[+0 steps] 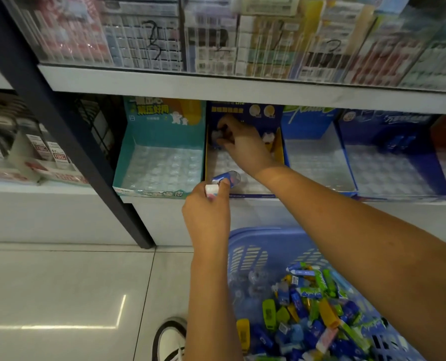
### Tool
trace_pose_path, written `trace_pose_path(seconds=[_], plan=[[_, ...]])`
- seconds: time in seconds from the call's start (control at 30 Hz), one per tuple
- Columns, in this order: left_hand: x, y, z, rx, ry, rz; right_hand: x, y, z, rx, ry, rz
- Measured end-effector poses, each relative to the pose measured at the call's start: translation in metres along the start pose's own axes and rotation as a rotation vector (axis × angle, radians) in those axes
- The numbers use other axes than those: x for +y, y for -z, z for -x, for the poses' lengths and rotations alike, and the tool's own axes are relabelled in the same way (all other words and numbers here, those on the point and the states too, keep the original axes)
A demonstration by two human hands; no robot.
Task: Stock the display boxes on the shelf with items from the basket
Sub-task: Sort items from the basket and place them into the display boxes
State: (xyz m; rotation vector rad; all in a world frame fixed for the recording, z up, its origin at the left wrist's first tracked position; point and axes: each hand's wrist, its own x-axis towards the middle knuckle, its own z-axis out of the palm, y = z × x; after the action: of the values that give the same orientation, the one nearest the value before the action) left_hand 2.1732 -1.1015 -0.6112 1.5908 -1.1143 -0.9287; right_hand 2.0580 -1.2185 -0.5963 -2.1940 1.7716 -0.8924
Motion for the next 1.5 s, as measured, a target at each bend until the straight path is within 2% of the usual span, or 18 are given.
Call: trace_pose_path(seconds=[0.23,0.53,0.67,0.7,0.77,0.83,0.9,0.97,1.03,1.07,1.23,1.5], plan=[[0.001,0.003,-0.001,-0.019,0.023,0.071,-0.002,0.007,-0.012,-0.093,0.034,0.122],[0.006,0.003,-0.002,-0.056,0.113,0.173,-0.022,0.02,-0.016,-0.245,-0.095,0.327],[0.005,0.006,0.004,-0.068,0.104,0.299,-0.035,0.036,0.005,-0.132,-0.289,0.163],[0.005,0.006,0.005,-0.073,0.111,0.352,-0.035,0.043,0.012,-0.136,-0.376,0.061],[0.007,0.005,0.007,-0.091,0.143,0.448,-0.038,0.06,0.032,-0.288,-0.509,-0.316],[0.01,0.004,0.008,-0.114,0.15,0.485,-0.037,0.071,0.051,-0.415,-0.489,-0.631],[0.013,0.002,0.007,-0.136,0.124,0.472,-0.034,0.073,0.058,-0.348,-0.432,-0.713],[0.012,0.001,0.006,-0.143,0.097,0.41,-0.031,0.072,0.049,-0.154,-0.437,-0.608],[0.009,0.001,0.006,-0.148,0.131,0.353,-0.024,0.072,0.032,0.017,-0.383,-0.322],[0.007,0.001,0.006,-0.159,0.166,0.358,-0.021,0.071,0.024,0.044,-0.335,-0.202],[0.003,0.0,0.003,-0.209,0.328,0.471,-0.008,0.05,0.002,-0.145,-0.142,0.053],[-0.005,-0.002,-0.004,-0.239,0.327,0.47,0.002,0.047,-0.017,-0.245,-0.111,0.173]])
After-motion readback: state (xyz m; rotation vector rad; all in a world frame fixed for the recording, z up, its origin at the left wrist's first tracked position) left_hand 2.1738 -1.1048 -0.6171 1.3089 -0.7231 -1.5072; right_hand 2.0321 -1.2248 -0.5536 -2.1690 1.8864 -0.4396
